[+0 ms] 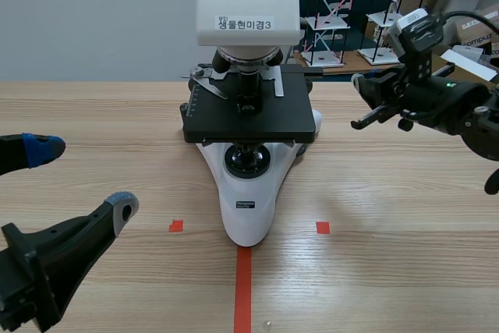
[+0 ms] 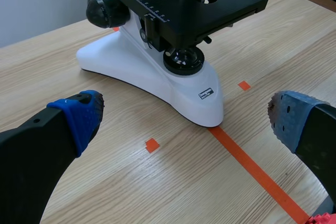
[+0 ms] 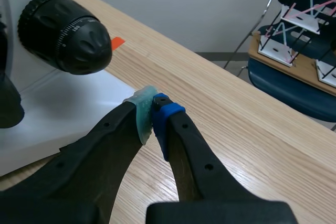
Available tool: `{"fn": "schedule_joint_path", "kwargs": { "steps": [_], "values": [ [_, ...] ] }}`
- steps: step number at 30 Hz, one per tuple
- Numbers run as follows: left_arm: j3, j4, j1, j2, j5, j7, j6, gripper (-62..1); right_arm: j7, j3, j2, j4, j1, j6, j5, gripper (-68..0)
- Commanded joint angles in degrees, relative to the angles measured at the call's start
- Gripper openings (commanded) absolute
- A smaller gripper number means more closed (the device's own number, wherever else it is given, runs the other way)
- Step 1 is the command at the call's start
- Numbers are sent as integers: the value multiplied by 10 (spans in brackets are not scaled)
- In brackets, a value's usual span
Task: Point at the fine focus knob
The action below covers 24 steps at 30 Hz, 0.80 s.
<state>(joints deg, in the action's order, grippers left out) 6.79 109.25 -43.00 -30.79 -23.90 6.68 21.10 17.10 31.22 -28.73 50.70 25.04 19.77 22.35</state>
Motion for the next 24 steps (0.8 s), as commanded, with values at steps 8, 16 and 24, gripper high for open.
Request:
{"fn": "schedule_joint_path", "kwargs": {
  "steps": [8,16,24],
  "values": [
    [2,9,0,1,-5,8,1,14,12,-1,6,6,18,-2,6,-663],
    [2,9,0,1,-5,8,1,14,12,-1,6,6,18,-2,6,-663],
    [2,9,0,1,-5,8,1,14,12,-1,6,6,18,-2,6,-663]
  ]
}}
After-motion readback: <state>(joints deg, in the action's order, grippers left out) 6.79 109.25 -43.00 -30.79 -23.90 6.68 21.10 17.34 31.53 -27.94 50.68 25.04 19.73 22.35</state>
